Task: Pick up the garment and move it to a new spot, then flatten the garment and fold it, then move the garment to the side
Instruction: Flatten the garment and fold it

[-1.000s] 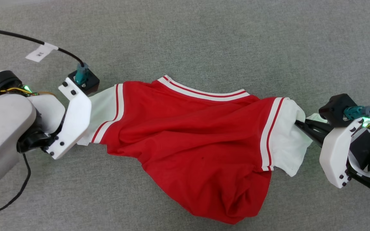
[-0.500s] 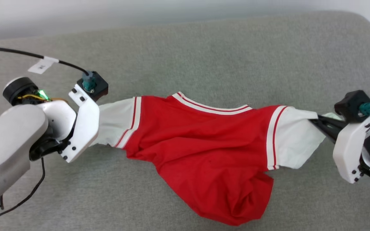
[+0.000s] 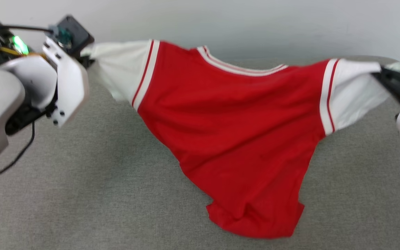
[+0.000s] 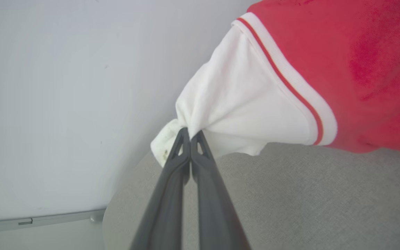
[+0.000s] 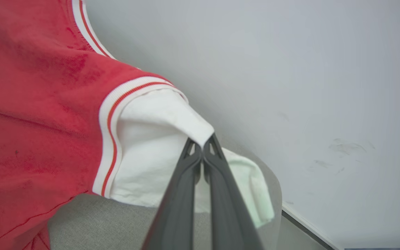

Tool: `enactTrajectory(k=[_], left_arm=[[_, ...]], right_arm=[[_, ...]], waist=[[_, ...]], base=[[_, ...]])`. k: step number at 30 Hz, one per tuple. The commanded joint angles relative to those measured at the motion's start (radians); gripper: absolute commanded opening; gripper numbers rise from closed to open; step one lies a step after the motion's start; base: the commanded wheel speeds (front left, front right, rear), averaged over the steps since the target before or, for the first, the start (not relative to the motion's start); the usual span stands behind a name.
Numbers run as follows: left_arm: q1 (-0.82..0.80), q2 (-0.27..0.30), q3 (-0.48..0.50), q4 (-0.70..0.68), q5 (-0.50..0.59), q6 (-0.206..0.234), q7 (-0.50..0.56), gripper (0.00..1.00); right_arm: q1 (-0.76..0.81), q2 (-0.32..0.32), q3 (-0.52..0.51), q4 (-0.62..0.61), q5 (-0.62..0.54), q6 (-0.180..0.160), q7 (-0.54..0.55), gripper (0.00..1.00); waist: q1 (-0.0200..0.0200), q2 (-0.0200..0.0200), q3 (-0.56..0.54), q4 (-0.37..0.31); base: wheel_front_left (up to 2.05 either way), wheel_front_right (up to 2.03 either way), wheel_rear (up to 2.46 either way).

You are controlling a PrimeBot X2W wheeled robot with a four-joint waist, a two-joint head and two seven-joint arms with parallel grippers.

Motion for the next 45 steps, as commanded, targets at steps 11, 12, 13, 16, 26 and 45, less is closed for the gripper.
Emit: enactTrajectory(k=[11,12,13,16,26,45], left_arm=[[-0.272,-0.07,0.11,0.091,0.118,0.026,-0.131,0.0],[-0.299,-0.079,0.12,0.106,0.13,0.029,-0.144,0.0],[-0.328,-0.086,0.128,0.119,0.141,0.032,-0.15,0.0],[-0.418,-0.106,0.161,0.166,0.17,0.043,-0.184,0.0],[-0.682,-0.167,0.248,0.356,0.239,0.06,-0.327,0.0],[-0.537,-0.218,0.226,0.557,0.171,0.018,-0.524,0.0]], right_arm=[[-0.418,0.029,0.025,0.063,-0.08,-0.001,0.052,0.0],[-0.462,0.039,0.032,0.085,-0.091,-0.001,0.052,0.0],[-0.509,0.047,0.039,0.103,-0.103,-0.001,0.051,0.0],[-0.648,0.081,0.05,0.163,-0.138,-0.001,0.038,0.0],[-1.047,0.214,0.09,0.44,-0.266,-0.001,-0.079,0.0],[-1.022,0.304,0.316,0.716,-0.148,-0.001,-0.306,0.0]], waist=[[0.0,0.0,0.115,0.027],[0.0,0.0,0.13,0.028],[0.0,0.0,0.149,0.028],[0.0,0.0,0.201,0.031],[0.0,0.0,0.344,0.043],[0.0,0.0,0.397,0.063]], base=[[0.0,0.0,0.0],[0.0,0.0,0.0],[0.0,0.0,0.0],[0.0,0.0,0.0],[0.0,0.0,0.0],[0.0,0.0,0.0]])
